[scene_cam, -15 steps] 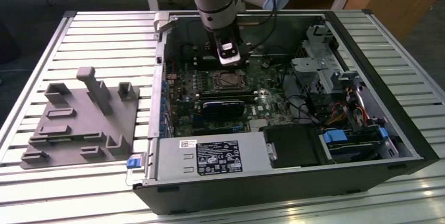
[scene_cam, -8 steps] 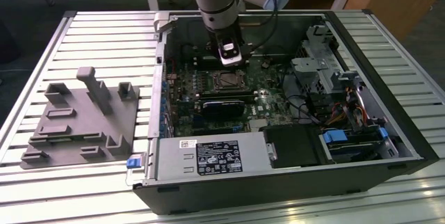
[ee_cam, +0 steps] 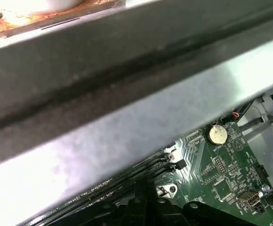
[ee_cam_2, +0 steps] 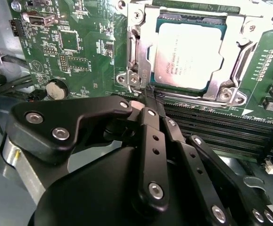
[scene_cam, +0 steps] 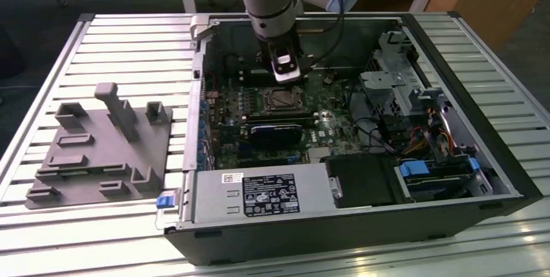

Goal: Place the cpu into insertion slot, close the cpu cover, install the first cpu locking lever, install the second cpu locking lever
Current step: 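Install the first cpu locking lever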

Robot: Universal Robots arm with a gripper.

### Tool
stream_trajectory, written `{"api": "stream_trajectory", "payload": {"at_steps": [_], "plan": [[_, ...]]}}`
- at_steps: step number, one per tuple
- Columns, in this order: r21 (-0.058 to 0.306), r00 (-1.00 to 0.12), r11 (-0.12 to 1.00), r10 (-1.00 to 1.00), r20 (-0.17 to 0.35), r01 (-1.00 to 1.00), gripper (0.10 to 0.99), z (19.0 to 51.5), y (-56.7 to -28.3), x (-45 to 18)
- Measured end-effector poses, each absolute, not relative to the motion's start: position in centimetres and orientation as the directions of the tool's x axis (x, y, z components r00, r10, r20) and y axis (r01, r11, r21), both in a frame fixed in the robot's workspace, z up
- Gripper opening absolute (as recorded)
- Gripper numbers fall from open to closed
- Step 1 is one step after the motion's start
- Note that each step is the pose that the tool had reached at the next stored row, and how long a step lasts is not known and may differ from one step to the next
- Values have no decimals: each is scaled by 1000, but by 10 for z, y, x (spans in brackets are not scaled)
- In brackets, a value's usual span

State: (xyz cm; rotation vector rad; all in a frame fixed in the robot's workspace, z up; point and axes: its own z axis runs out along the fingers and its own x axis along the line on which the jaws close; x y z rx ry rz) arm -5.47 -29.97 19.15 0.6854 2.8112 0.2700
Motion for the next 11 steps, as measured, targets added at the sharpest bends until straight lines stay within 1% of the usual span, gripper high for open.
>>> {"api": "stream_trajectory", "payload": {"at_steps": [3,11], "plan": [[238,-863,872,473,-179,428,106,191,-301,-55],[240,-863,871,473,-178,428,106,193,-301,-55]]}}
